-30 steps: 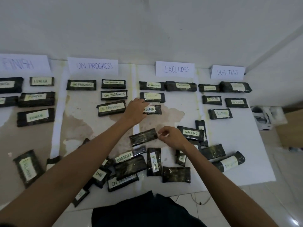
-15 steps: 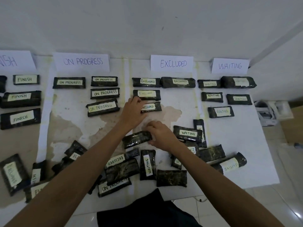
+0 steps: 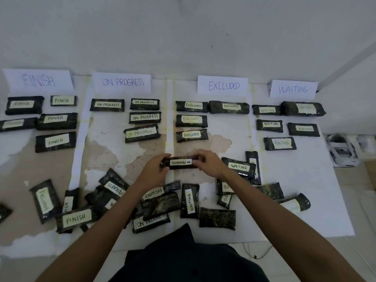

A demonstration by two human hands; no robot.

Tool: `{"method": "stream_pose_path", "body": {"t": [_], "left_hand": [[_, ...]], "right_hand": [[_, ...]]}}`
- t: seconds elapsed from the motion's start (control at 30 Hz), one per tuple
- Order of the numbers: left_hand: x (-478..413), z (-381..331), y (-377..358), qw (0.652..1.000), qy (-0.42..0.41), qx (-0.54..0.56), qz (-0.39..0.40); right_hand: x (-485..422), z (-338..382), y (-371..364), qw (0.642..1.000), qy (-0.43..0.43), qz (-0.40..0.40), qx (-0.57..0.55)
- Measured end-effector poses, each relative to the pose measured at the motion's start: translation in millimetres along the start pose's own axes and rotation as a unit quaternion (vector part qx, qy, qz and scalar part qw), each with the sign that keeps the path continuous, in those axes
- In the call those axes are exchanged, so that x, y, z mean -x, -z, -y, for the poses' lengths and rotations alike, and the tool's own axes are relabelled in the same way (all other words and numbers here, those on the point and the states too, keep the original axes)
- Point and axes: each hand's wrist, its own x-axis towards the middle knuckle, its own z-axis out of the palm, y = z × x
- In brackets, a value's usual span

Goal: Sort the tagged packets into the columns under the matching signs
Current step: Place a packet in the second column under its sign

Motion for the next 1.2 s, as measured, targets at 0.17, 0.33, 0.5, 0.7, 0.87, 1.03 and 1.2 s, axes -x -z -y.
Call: {"method": "stream_pose_path", "body": {"t": [0.17, 0.33, 0.5, 0.7, 0.87, 1.03, 1.2], "left_hand": [[-0.6, -9.4, 0.4, 0.986, 0.086, 0.138, -0.048], [-2.2, -20.8, -1.6, 0.954, 0.146, 0.248, -0.086], [-2.6, -26.7, -5.9, 0.877, 0.234, 0.369, -0.198], [11.5, -30.4, 5.5, 0.955, 0.136, 0.141, -0.221], [16.8, -21.0, 41.4, 0.972, 0.080, 0.036, -0.219], [22.1, 5.9, 74.7, 0.983, 0.047, -0.037, -0.174], [29.3, 29.3, 108.8, 0.987, 0.032, -0.002, -0.156]], "right_hand": [[6.5, 8.0, 3.8, 0.993, -0.050, 0.025, -0.107], [8.6, 18.4, 0.9, 0.990, -0.062, 0.027, -0.127], [11.9, 33.6, -22.0, 0.997, -0.030, 0.032, -0.059], [2.8, 66.4, -56.7, 0.999, 0.028, 0.030, -0.005], [-5.0, 90.6, -73.8, 0.998, 0.055, 0.033, -0.003], [-15.2, 107.4, -81.7, 0.998, 0.060, 0.031, 0.013], [-30.3, 121.4, -83.2, 0.999, 0.031, 0.017, 0.021]]}}
